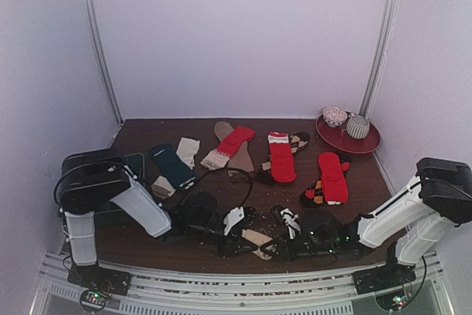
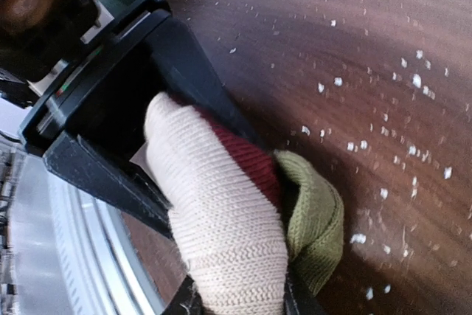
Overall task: Roll the socks
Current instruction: Roll a pair of socks at the center of the board.
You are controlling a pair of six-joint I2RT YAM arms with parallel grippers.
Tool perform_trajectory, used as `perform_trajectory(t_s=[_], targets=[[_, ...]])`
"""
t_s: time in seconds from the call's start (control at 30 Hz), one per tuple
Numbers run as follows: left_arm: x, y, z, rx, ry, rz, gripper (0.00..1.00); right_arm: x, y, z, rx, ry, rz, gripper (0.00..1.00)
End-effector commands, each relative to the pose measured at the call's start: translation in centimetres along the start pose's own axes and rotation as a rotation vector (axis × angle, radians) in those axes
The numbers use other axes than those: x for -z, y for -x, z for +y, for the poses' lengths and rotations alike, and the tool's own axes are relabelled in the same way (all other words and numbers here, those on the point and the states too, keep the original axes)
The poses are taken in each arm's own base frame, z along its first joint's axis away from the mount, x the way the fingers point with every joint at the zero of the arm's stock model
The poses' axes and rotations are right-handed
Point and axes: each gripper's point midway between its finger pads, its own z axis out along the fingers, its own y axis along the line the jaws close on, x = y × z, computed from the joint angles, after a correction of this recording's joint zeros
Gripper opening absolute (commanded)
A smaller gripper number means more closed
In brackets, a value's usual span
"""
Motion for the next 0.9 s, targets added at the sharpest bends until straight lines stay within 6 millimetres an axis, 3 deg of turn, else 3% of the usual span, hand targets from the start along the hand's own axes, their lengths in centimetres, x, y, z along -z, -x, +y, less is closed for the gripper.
perform_trajectory(t_s=[0.0,0.03,0.07,0.1,0.33,0.5,0.6,0.7,0.87], targets=[[2.0,-5.2,2.8,0.003,0.184,0.212,0.66,1.5,-6.7,-5.1,-0.177,-0.087,0.2,0.18],[2.2,-4.4,2.9,-0.019,0.192,0.196,0.76,1.6,-7.2,-5.3,-0.191,-0.083,0.221,0.18],[2.4,-3.6,3.0,-0.038,0.205,0.18,0.92,1.6,-7.5,-5.6,-0.2,-0.09,0.234,0.18],[2.6,-2.9,3.0,-0.056,0.212,0.162,0.97,1.5,-7.7,-5.6,-0.205,-0.087,0.245,0.18],[6.4,3.1,1.8,-0.217,0.266,-0.09,0.98,1.4,-8.8,-5.9,-0.22,-0.073,0.319,0.18],[7.6,6.3,-0.1,-0.319,0.141,-0.251,0.98,1.2,-9.7,-6.6,-0.199,-0.1,0.376,0.18],[7.0,6.7,-0.6,-0.315,0.032,-0.283,0.98,1.1,-9.6,-6.6,-0.163,-0.107,0.394,0.17],[5.5,6.0,0.2,-0.255,-0.046,-0.252,0.98,1.1,-9.6,-6.7,-0.143,-0.114,0.404,0.18],[3.5,4.6,0.0,-0.203,-0.162,-0.196,0.88,1.1,-9.7,-6.8,-0.125,-0.114,0.419,0.18]])
